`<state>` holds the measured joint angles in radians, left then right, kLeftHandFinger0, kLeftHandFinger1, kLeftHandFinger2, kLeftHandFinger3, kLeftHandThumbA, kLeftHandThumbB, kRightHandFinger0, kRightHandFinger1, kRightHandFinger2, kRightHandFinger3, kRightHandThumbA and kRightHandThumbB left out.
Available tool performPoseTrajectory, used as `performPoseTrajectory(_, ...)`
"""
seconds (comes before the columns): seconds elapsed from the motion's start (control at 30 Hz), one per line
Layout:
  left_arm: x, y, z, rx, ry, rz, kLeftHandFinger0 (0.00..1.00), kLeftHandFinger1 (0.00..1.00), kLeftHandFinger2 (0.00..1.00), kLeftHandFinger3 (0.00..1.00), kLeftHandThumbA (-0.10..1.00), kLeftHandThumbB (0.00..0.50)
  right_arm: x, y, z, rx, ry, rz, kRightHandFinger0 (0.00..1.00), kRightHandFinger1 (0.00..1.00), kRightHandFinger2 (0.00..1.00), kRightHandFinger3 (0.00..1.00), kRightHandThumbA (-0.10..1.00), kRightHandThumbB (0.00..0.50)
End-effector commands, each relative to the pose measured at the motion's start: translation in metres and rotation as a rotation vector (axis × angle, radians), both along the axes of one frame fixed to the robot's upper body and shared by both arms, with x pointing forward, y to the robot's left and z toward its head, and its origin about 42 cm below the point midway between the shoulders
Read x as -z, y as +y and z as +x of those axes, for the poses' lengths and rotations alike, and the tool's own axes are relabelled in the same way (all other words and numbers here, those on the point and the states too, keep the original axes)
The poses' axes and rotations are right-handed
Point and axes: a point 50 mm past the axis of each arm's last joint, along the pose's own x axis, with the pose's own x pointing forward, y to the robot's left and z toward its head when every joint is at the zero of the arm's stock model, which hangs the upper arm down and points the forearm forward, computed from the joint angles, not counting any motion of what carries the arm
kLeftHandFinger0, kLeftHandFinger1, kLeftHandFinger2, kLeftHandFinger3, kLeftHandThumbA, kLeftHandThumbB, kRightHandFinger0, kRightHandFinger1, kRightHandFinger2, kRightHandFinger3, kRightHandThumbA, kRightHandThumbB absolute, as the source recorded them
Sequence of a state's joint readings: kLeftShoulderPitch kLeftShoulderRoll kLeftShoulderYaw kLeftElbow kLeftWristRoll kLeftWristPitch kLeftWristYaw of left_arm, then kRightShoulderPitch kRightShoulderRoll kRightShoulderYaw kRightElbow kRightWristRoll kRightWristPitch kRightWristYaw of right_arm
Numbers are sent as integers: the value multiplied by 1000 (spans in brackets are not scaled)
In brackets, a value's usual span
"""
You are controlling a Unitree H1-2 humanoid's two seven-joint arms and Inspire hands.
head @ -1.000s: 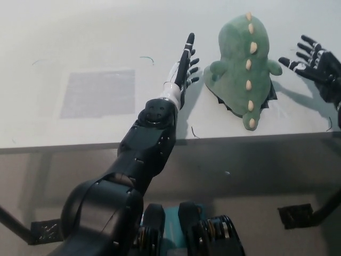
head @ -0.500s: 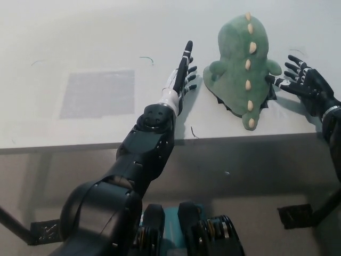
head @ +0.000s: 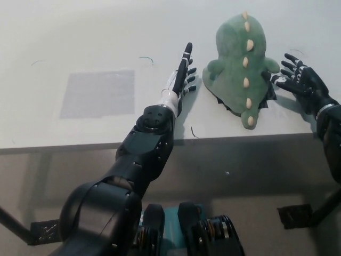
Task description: Use both hands to pick up a dinasour on the right side and move it to the left side
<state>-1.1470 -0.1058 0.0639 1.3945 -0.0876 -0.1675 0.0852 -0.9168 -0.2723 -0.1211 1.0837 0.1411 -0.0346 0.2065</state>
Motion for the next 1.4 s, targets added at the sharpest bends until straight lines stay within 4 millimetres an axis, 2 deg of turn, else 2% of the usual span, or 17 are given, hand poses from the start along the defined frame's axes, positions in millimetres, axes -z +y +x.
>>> performPoseTrajectory(0.0, -35, -15, 9, 35, -68, 7, 1000, 1000, 1000, 1000, 1000, 403, -37, 17, 16, -17, -115, -27, 1000, 1000, 1000, 1000, 1000, 204)
performPoseTrajectory(0.13, -39, -25, 8, 57, -62, -16, 1000, 1000, 1000, 1000, 1000, 450, -39, 30, 17, -25, -130, -44, 1000, 1000, 1000, 1000, 1000, 211)
performPoseTrajectory(0.23, -44, -32, 7, 68, -64, -17, 1000, 1000, 1000, 1000, 1000, 428, -44, 38, 19, -28, -138, -34, 1000, 1000, 1000, 1000, 1000, 238)
performPoseTrajectory(0.27, -45, -35, 7, 73, -69, -7, 1000, 1000, 1000, 1000, 1000, 423, -46, 41, 20, -31, -145, -36, 1000, 1000, 1000, 1000, 1000, 232)
performPoseTrajectory(0.33, -50, -42, 6, 88, -70, -13, 1000, 1000, 1000, 1000, 1000, 440, -49, 45, 22, -34, -150, -28, 1000, 1000, 1000, 1000, 1000, 236)
performPoseTrajectory(0.43, -51, -46, 5, 98, -66, -19, 1000, 1000, 1000, 1000, 1000, 440, -51, 52, 23, -43, -152, -25, 1000, 1000, 1000, 1000, 1000, 243)
performPoseTrajectory(0.67, -60, -63, 1, 110, -88, 9, 1000, 1000, 1000, 1000, 1000, 462, -61, 59, 26, -45, -172, -23, 1000, 1000, 1000, 1000, 1000, 228)
performPoseTrajectory(0.73, -64, -70, 0, 139, -101, 35, 1000, 1000, 1000, 1000, 1000, 447, -63, 60, 26, -52, -186, -11, 1000, 1000, 1000, 1000, 1000, 219)
performPoseTrajectory(0.8, -64, -72, -1, 153, -108, 46, 1000, 1000, 1000, 1000, 1000, 457, -64, 61, 26, -55, -203, -22, 1000, 1000, 1000, 1000, 1000, 203)
performPoseTrajectory(0.87, -64, -78, -3, 171, -107, 57, 1000, 1000, 1000, 1000, 1000, 440, -67, 61, 27, -61, -207, -28, 1000, 1000, 1000, 1000, 1000, 214)
performPoseTrajectory(1.03, -67, -79, -3, 179, -123, 76, 1000, 1000, 1000, 1000, 1000, 400, -70, 62, 28, -63, -210, -30, 1000, 1000, 1000, 1000, 1000, 205)
performPoseTrajectory(1.1, -66, -78, -3, 176, -110, 58, 1000, 1000, 1000, 1000, 1000, 402, -70, 59, 29, -60, -207, -32, 1000, 1000, 1000, 1000, 1000, 218)
performPoseTrajectory(1.37, -66, -76, -2, 187, -119, 69, 1000, 1000, 1000, 1000, 1000, 411, -67, 60, 28, -61, -213, -41, 1000, 1000, 1000, 1000, 1000, 204)
